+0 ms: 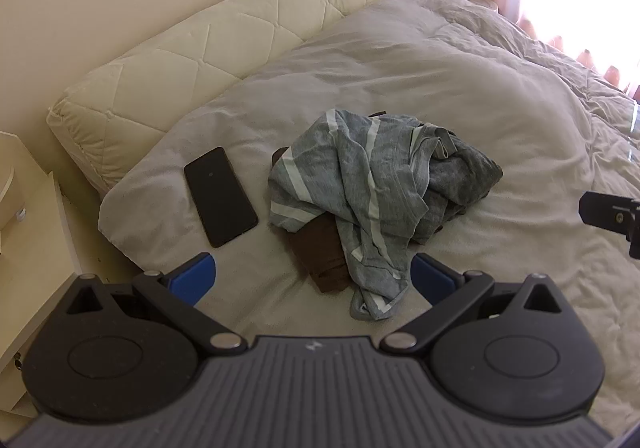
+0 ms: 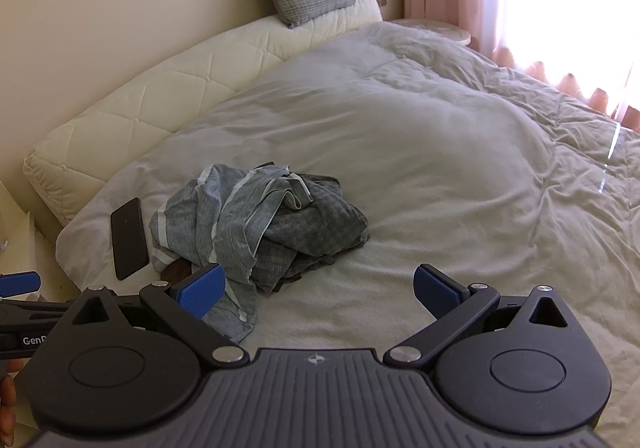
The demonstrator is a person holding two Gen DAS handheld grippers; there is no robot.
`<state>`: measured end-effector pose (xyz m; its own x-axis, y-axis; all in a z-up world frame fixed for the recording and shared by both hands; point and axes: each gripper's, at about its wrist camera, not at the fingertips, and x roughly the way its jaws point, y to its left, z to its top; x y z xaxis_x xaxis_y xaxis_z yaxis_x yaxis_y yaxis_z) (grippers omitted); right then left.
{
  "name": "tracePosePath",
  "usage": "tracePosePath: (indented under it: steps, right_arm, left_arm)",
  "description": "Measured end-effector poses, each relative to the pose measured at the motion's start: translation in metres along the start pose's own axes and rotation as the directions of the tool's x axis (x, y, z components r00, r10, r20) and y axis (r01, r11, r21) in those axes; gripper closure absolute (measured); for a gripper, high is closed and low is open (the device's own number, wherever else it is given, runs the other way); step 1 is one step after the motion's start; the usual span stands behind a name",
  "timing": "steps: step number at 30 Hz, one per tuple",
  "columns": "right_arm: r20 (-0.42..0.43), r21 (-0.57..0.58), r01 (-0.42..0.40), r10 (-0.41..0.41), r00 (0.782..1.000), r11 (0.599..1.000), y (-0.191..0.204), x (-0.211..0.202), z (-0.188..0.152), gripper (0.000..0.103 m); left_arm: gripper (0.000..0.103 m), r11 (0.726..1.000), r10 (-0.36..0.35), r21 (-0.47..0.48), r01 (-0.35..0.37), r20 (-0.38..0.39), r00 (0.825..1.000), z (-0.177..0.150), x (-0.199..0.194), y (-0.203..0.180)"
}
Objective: Fold clothes
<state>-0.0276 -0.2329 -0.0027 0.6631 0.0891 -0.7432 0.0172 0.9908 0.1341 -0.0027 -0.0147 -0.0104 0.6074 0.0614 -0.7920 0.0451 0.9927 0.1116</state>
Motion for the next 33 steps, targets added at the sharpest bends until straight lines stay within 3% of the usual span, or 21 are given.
tracePosePath:
  steps: [33]
  right_arm:
    - [-0.016, -0.023, -0.011, 0.011, 1.0, 1.0, 0.001, 0.001, -0.002, 0.0]
  left_arm:
    - [0.001, 1.0, -0.022, 0.006, 0.022, -0.01, 1.0, -0.01, -0.005, -0.01]
